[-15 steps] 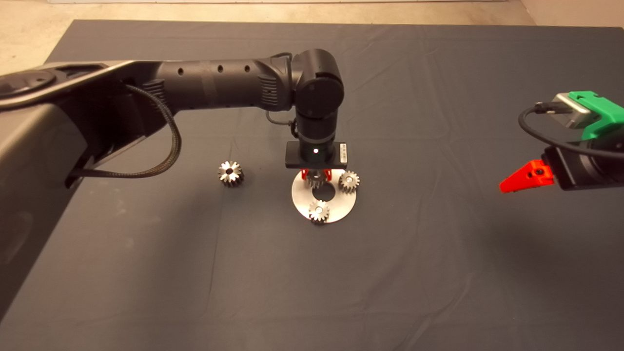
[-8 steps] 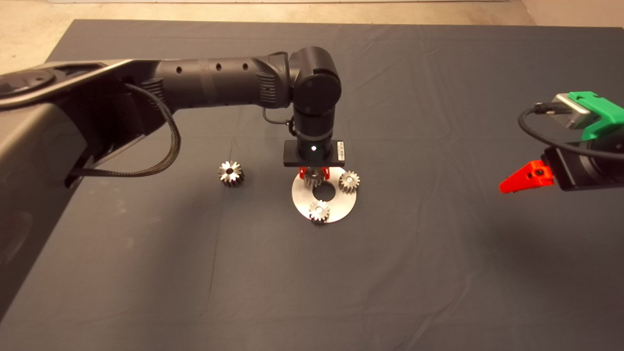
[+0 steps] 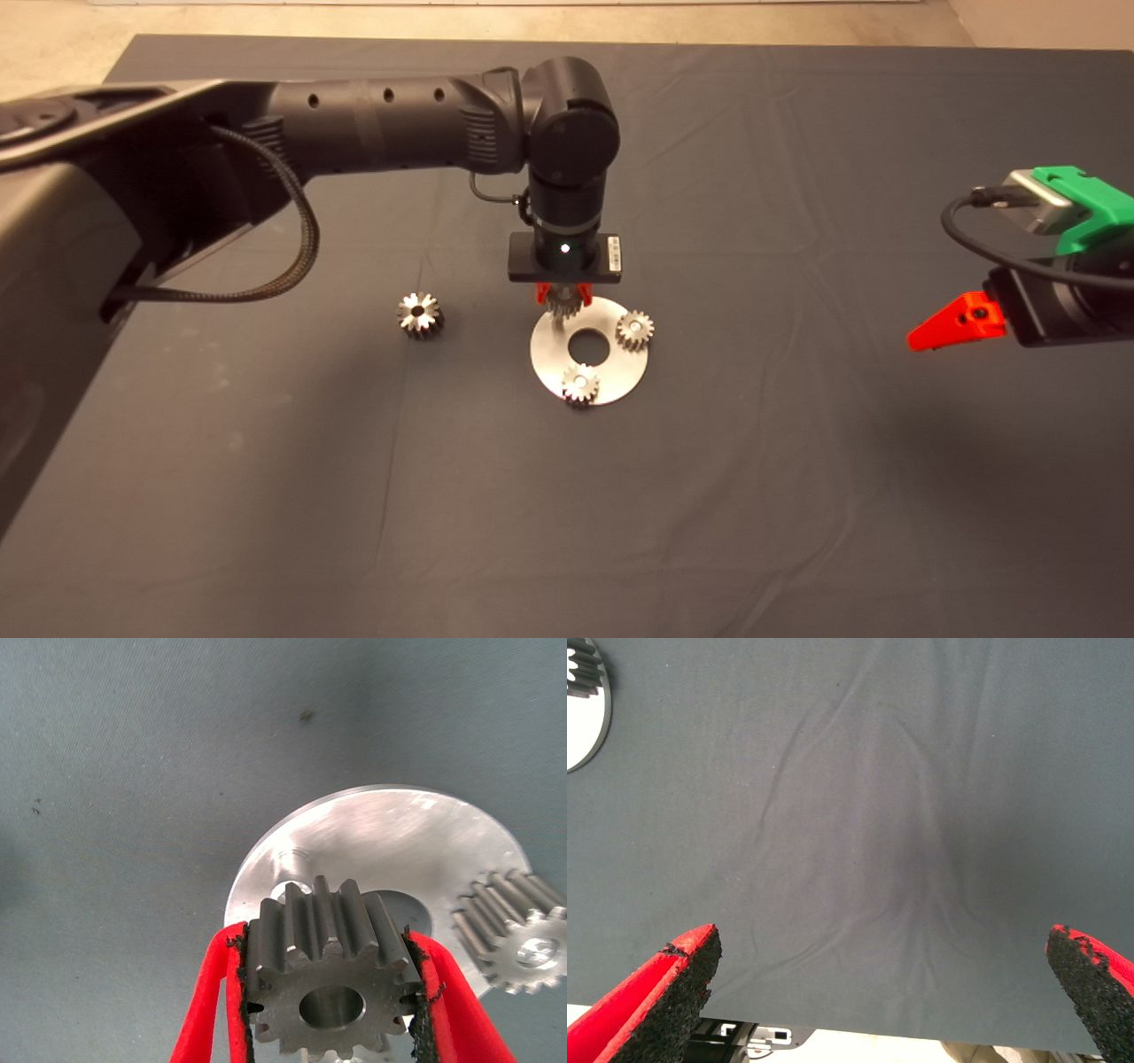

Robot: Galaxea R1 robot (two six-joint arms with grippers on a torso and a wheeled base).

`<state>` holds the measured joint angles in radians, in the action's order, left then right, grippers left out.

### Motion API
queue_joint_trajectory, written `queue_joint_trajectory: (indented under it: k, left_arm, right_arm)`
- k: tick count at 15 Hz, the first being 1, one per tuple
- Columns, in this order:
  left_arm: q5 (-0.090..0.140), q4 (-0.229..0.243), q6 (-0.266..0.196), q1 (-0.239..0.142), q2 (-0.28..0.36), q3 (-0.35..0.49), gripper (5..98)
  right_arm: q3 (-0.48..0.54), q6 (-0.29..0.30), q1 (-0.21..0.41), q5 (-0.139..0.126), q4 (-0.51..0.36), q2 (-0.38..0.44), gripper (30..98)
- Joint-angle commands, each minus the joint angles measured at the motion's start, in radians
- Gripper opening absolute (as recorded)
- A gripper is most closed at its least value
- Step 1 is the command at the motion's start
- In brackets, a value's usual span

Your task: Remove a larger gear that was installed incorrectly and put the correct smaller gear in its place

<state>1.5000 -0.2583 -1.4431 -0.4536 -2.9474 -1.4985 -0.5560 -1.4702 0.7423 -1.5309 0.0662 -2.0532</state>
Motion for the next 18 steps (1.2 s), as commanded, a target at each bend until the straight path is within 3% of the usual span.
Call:
queue_joint_trajectory:
  k: [1,5,8,18]
  left_arm:
    - [0.008,0.002,0.001,-0.019,-0.002,0.009,27.6]
    - [0.009,0.001,0.001,-0.006,-0.002,0.008,27.6]
    - [0.01,-0.006,0.001,0.03,-0.002,-0.001,27.6]
    - [0.016,-0.024,0.007,0.024,0.007,-0.028,27.6]
  right_arm:
    - [-0.002,0.001,0.017,-0.015,-0.026,-0.006,97.1]
    - [-0.004,0.002,0.019,-0.015,-0.026,-0.006,97.1]
    - [-0.004,0.002,0.019,-0.015,-0.026,-0.006,97.1]
    - [0.001,0.001,0.017,-0.014,-0.026,-0.006,97.1]
